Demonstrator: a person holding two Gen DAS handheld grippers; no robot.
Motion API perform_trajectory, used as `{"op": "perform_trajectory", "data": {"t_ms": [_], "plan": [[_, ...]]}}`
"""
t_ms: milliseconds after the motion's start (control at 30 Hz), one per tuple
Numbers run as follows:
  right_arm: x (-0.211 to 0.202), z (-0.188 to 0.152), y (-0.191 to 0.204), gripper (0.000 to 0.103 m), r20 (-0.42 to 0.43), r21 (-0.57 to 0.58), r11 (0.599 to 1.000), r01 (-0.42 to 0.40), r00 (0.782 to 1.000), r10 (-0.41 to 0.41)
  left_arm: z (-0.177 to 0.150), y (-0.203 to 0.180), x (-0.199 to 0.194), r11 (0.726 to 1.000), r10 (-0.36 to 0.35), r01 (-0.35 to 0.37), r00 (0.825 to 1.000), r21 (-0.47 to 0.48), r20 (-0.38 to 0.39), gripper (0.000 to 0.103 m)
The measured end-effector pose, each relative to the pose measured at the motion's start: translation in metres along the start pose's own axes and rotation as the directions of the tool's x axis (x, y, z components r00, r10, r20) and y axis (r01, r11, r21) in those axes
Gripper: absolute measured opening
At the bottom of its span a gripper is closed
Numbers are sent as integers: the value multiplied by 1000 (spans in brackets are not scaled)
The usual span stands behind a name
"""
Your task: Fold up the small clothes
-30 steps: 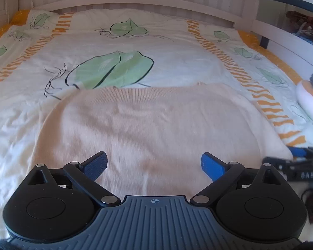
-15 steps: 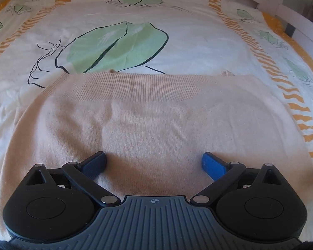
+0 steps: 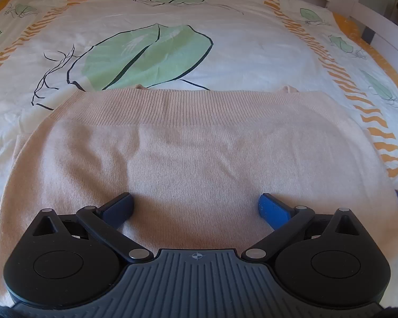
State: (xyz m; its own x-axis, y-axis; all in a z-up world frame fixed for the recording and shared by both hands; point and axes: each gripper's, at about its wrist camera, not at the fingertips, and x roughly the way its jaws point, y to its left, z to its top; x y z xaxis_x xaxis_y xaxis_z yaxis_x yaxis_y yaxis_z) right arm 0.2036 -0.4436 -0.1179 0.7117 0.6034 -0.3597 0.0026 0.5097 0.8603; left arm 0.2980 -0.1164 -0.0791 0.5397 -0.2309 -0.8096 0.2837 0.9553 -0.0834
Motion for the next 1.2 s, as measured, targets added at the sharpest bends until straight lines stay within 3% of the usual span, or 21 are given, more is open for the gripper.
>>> {"op": "perform_trajectory", "data": {"t_ms": [133,267,400,633,800,1033,1200], "plan": [[15,2,-3,103,-40,26,995,-100,994,101,0,0,0,1000,1,-1,1000,-1,1,102],[12,-2,-1,102,-41,-5,994,-108,993,108,8,2,-2,1000,-8,8,1000,-23,-7,102],[7,-2,-4,102,-14,33,992,-118,993,118,24,7,-7,996,-1,6,998,-88,58,101],[11,10,-9,102,-48,148,983,-104,993,112,48,11,24,987,104,-101,994,-125,16,101],[13,10,-9,103,-57,135,985,-106,992,114,48,6,35,986,138,-136,990,-97,10,102],[17,6,1,103,-100,35,996,-82,991,85,51,9,14,988,110,-106,993,-110,33,101],[16,5,2,103,-112,14,997,-82,990,83,37,1,-10,997,60,-58,997,-49,46,101]]}}
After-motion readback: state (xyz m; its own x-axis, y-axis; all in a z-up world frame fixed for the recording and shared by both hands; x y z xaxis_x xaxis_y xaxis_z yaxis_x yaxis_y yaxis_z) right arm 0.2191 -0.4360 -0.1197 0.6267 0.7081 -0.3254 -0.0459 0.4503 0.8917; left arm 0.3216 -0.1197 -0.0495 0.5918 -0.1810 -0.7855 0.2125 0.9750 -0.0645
